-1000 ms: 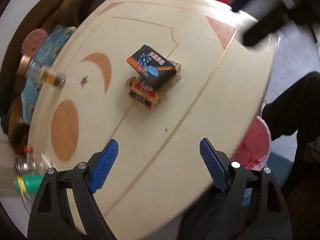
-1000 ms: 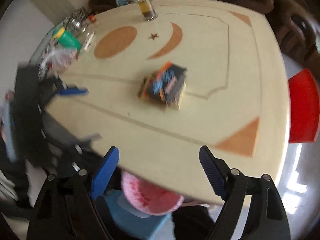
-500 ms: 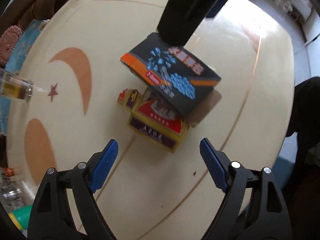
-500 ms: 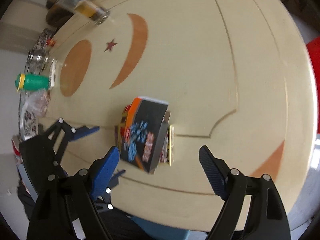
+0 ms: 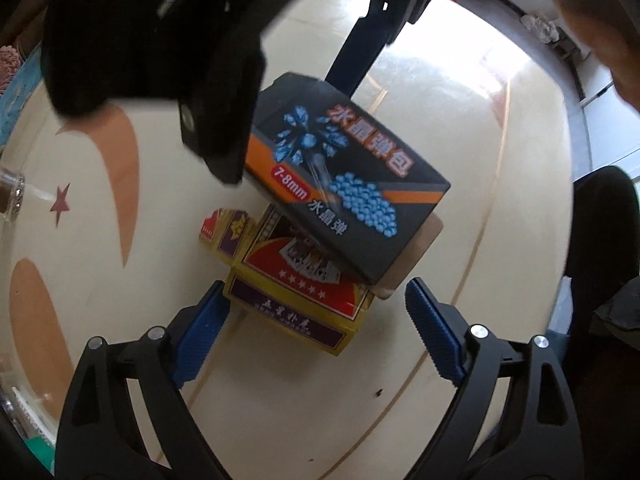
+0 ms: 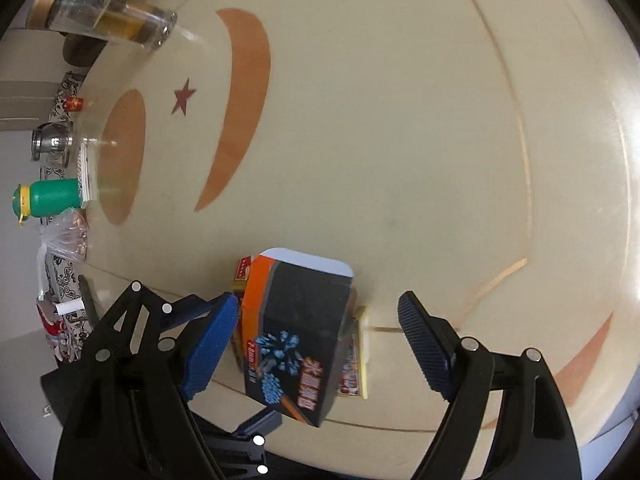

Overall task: Collect trash
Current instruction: 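Grasp the red-gold card box with the left gripper while the right gripper grasps the black box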

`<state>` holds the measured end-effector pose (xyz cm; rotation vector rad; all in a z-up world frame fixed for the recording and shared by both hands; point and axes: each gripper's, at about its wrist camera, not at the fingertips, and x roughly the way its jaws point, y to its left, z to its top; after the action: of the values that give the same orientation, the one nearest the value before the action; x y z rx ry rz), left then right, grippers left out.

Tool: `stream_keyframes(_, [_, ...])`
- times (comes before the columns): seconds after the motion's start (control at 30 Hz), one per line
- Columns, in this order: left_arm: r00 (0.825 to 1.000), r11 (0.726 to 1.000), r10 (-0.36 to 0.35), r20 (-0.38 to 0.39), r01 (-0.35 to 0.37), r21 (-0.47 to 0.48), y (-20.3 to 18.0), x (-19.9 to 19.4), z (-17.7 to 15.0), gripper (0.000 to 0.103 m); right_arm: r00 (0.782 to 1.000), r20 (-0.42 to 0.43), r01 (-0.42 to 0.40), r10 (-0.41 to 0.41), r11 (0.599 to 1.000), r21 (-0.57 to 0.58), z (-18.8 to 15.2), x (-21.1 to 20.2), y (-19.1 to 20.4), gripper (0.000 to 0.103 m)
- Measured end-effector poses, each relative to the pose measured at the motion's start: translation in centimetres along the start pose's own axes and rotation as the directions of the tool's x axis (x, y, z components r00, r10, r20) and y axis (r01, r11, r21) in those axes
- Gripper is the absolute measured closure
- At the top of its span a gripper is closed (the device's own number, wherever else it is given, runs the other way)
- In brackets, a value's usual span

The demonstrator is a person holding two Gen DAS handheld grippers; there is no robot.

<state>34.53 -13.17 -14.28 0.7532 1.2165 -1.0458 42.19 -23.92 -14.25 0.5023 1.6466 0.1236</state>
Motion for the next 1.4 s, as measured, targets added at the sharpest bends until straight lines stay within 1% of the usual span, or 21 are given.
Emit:
stream_keyframes(0.03, [1.0,1.0,-0.011,0.004,0.011,-0.005,0.0,-0.1,0.2,0.016,1.0,0.001,0.014,-0.014,1.0,-0.003,-0.1,0.0,0.0,0.025])
stream_keyframes(0.07, [1.0,1.0,-0.01,0.006,0.01,-0.006,0.2,0.0,0.4,0.016,1.0,-0.001,0.024,-0.024,1.0,-0.008,-0.1,0.0,0.1,0.033])
stream_keyframes(0.1, [1.0,1.0,0.006,0.01,-0.006,-0.001,0.1,0.0,0.7,0.016,1.0,-0.002,0.027,-0.027,1.0,-0.006,-0.2,0.0,0.1,0.04])
stream_keyframes(0.17, [0.999,0.999,0.032,0.018,-0.032,0.005,-0.6,-0.2,0.5,0.016,0.999,0.011,0.031,-0.031,1.0,0.001,-0.3,-0.2,0.1,0.044])
stream_keyframes(0.27, [0.999,0.999,0.04,0.023,-0.039,-0.003,-1.1,0.0,1.0,0.016,0.999,0.025,0.043,-0.043,0.999,-0.002,-0.4,-0.5,-0.2,0.044])
stream_keyframes(0.33, [0.999,1.0,0.03,0.027,-0.03,-0.006,-1.6,0.3,1.0,0.016,0.999,0.029,0.026,-0.026,1.0,0.016,-0.6,-0.6,-0.8,0.045])
stream_keyframes(0.37, [0.999,0.999,0.043,0.03,-0.043,0.0,-1.9,0.4,1.2,0.016,0.999,0.037,0.025,-0.026,0.999,0.02,-0.6,-0.9,-1.1,0.045])
stream_keyframes(0.4, [0.998,0.999,0.046,0.031,-0.046,0.003,-2.0,0.3,0.6,0.016,0.999,0.041,0.025,-0.026,0.999,0.023,-0.7,-1.0,-1.3,0.045])
stream_keyframes(0.57, [0.997,0.999,0.032,0.069,-0.032,0.006,-2.8,-0.8,0.3,0.016,0.997,0.071,0.009,-0.012,0.999,0.044,-1.0,-2.4,-2.8,0.045])
stream_keyframes(0.73, [0.997,0.995,0.075,0.037,-0.077,0.061,-4.0,0.0,0.3,0.015,0.995,0.097,0.002,-0.008,0.998,0.071,-1.7,-3.5,-4.5,0.045])
stream_keyframes(0.8, [0.997,0.997,0.048,0.056,-0.051,0.056,-4.4,0.0,0.2,0.015,0.994,0.107,0.006,-0.014,0.997,0.078,-1.9,-4.0,-5.5,0.045])
stream_keyframes(0.83, [0.997,0.997,0.051,0.065,-0.054,0.046,-4.4,-0.1,0.2,0.015,0.993,0.114,0.017,-0.026,0.997,0.081,-2.2,-4.2,-6.2,0.045])
stream_keyframes(0.87, [0.996,0.998,0.051,0.068,-0.054,0.04,-4.5,-0.1,0.2,0.016,0.992,0.117,0.027,-0.037,0.996,0.085,-2.4,-4.3,-6.7,0.045])
stream_keyframes(0.9, [0.995,0.998,0.057,0.076,-0.06,0.032,-4.5,-0.2,0.1,0.023,0.992,0.117,0.033,-0.043,0.995,0.09,-2.6,-4.4,-7.3,0.045])
stream_keyframes(0.93, [0.994,0.997,0.07,0.085,-0.072,0.022,-4.5,-0.3,0.1,0.026,0.992,0.118,0.03,-0.041,0.995,0.098,-2.9,-4.4,-7.9,0.045])
stream_keyframes(1.03, [0.995,0.999,0.032,0.097,-0.031,-0.011,-3.8,-0.6,0.2,0.034,0.99,0.13,0.036,-0.049,0.994,0.101,-3.7,-4.8,-9.0,0.045])
stream_keyframes(1.07, [0.995,0.999,0.032,0.098,-0.031,-0.012,-4.0,-0.7,0.1,0.036,0.99,0.134,0.04,-0.053,0.994,0.102,-4.0,-4.9,-9.4,0.045])
stream_keyframes(1.17, [0.994,0.999,0.05,0.101,-0.048,-0.026,-4.4,-0.7,-0.4,0.038,0.988,0.145,0.044,-0.058,0.994,0.102,-4.8,-5.4,-10.3,0.045])
stream_keyframes(1.33, [0.994,0.996,0.05,0.1,-0.042,-0.08,-5.5,-0.6,-0.6,0.039,0.985,0.16,0.056,-0.072,0.994,0.099,-5.8,-5.8,-11.1,0.046])
stream_keyframes(1.4, [0.993,0.995,0.055,0.101,-0.046,-0.092,-4.9,-1.0,-1.2,0.039,0.985,0.162,0.05,-0.066,0.994,0.097,-6.1,-5.8,-11.3,0.046])
